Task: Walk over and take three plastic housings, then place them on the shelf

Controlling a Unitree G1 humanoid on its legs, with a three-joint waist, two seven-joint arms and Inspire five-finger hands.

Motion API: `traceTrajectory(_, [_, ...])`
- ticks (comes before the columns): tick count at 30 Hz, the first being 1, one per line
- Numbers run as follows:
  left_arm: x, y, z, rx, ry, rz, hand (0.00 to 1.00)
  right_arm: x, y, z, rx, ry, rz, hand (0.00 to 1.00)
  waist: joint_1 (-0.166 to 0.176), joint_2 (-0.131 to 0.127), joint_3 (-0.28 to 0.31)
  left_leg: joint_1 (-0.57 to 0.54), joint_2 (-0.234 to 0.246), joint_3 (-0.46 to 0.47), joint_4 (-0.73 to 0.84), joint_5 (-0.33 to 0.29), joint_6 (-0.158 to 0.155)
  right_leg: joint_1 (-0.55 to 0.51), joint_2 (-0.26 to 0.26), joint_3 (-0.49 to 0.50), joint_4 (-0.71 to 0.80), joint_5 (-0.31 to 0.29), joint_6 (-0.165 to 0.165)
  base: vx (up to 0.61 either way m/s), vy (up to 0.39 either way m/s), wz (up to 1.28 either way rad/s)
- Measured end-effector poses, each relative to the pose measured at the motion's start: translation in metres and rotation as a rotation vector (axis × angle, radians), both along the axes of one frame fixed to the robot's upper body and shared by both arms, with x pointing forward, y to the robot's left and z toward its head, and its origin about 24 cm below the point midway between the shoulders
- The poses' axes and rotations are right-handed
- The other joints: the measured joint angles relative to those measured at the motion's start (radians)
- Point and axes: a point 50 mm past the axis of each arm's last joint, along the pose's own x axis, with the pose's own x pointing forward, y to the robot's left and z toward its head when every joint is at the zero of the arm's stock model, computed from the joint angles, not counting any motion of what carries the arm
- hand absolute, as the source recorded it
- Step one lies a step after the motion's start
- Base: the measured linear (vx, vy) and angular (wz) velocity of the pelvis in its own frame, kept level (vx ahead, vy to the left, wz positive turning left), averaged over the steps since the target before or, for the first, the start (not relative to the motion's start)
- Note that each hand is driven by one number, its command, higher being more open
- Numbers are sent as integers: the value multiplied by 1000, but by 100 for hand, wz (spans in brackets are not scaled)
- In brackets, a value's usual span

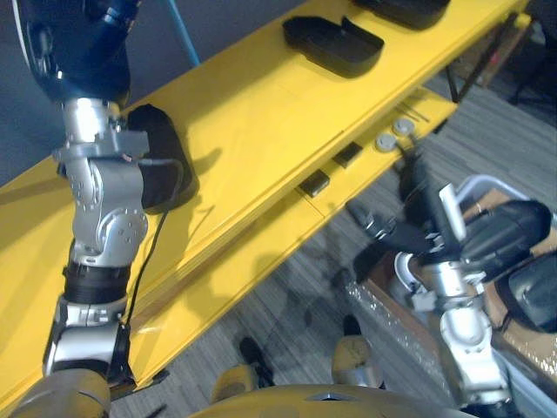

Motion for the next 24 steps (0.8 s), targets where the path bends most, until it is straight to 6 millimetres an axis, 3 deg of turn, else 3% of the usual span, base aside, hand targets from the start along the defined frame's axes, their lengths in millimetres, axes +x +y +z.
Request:
traceTrajectory(1, [-4,6,-9,-28,17,24,100,0,-3,6,-1,-33,-12,100,10,-2,-11,4,0,-3,-5,1,-1,8,0,-8,-6,0,0,15,-21,26])
traceTrajectory(3, [-30,24,-42,-128,57,125,100,-7,-11,26,-11,-150,-48,100,39,-12,-49,6,-5,-36,-13,4,-1,35,0,-47,-29,0,0,23,-13,37])
traceTrajectory(9, [-80,29,-88,-71,161,382,100,-7,-1,43,6,-229,77,100,134,-36,-85,4,-24,-131,-34,23,1,108,-6,-160,-62,-3,-3,-1,-15,49])
traceTrajectory(13, [-104,32,-99,15,190,529,100,20,29,40,-76,-168,166,100,187,-30,-90,-2,-40,-199,-90,67,3,129,-7,-243,-64,-11,-15,-60,-6,52])
traceTrajectory(17, [-114,32,-101,66,200,565,100,69,61,17,-392,56,198,100,262,-40,-113,-34,-50,-269,-90,93,3,150,-4,-316,-78,-13,-18,-53,-11,48])
traceTrajectory(21, [-118,31,-107,102,239,542,100,102,68,-3,-621,203,152,100,337,-57,-119,-67,-57,-321,-90,116,11,154,0,-372,-79,-12,-17,-28,-16,42])
traceTrajectory(24, [-121,30,-119,134,307,501,100,120,62,-11,-700,279,91,100,371,-61,-119,-79,-70,-350,-91,124,15,164,-2,-402,-82,-9,-13,-21,6,36])
